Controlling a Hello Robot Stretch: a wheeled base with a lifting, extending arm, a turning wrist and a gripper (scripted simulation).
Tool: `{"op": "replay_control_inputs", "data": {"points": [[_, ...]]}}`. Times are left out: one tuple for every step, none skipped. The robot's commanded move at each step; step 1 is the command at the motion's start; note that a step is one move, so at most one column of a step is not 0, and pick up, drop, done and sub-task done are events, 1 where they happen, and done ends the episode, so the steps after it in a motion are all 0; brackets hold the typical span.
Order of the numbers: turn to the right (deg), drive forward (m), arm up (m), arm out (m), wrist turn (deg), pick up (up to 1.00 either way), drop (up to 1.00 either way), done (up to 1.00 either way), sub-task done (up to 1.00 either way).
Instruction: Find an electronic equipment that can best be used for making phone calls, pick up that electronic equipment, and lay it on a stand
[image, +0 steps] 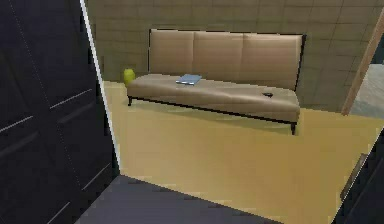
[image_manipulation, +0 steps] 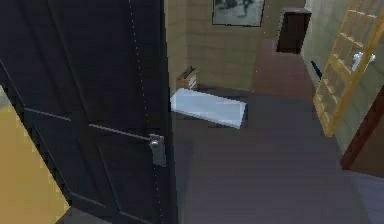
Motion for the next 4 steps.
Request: {"op": "replay_control_inputs", "data": {"points": [[18.0, 0.00, 0.00, 0.00, 0.0, 0.00, 0.00, 0.00, 0.00], [0.0, 1.00, 0.00, 0.00, 0.0, 0.00, 0.00, 0.00, 0.00], [0.0, 0.50, 0.00, 0.00, 0.0, 0.00, 0.00, 0.00, 0.00], [45.0, 0.00, 0.00, 0.00, 0.0, 0.00, 0.00, 0.00, 0.00]]}}
